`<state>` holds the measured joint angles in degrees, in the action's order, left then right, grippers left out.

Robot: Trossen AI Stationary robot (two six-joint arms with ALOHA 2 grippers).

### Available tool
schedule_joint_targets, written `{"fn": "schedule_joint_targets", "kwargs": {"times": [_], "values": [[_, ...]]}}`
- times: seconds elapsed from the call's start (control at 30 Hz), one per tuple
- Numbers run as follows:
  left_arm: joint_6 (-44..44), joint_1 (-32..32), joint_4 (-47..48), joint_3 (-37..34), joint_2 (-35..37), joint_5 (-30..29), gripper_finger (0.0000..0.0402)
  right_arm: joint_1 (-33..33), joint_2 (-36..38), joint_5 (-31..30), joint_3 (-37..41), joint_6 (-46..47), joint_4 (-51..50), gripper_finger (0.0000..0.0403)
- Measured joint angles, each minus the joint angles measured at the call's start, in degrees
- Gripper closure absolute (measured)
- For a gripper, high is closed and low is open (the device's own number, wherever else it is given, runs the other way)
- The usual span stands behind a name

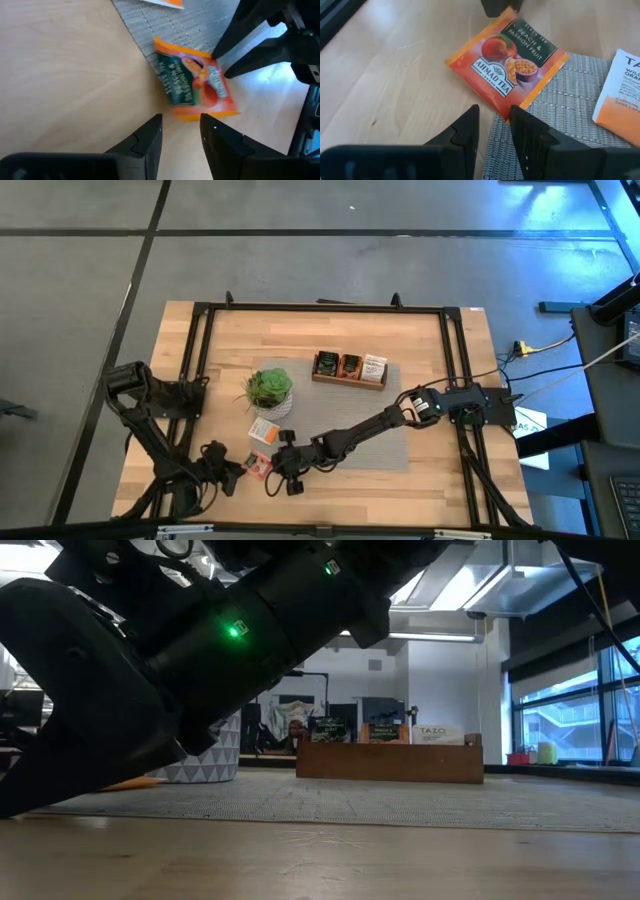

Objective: Pick & Place Tea
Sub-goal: Put the orange tea bag into the middle section of the wooden organizer

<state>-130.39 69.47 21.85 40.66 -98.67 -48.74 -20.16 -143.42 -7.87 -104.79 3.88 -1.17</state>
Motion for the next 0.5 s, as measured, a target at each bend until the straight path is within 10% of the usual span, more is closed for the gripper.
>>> {"fn": "schedule_joint_targets", "kwargs": {"times": [0.5], "values": [[1.1,-4.4,-2.4,0.0,-0.8,0.2,0.0274,0.3,0.0,0.0,0.0,2.0,0.1,0.0290]]}}
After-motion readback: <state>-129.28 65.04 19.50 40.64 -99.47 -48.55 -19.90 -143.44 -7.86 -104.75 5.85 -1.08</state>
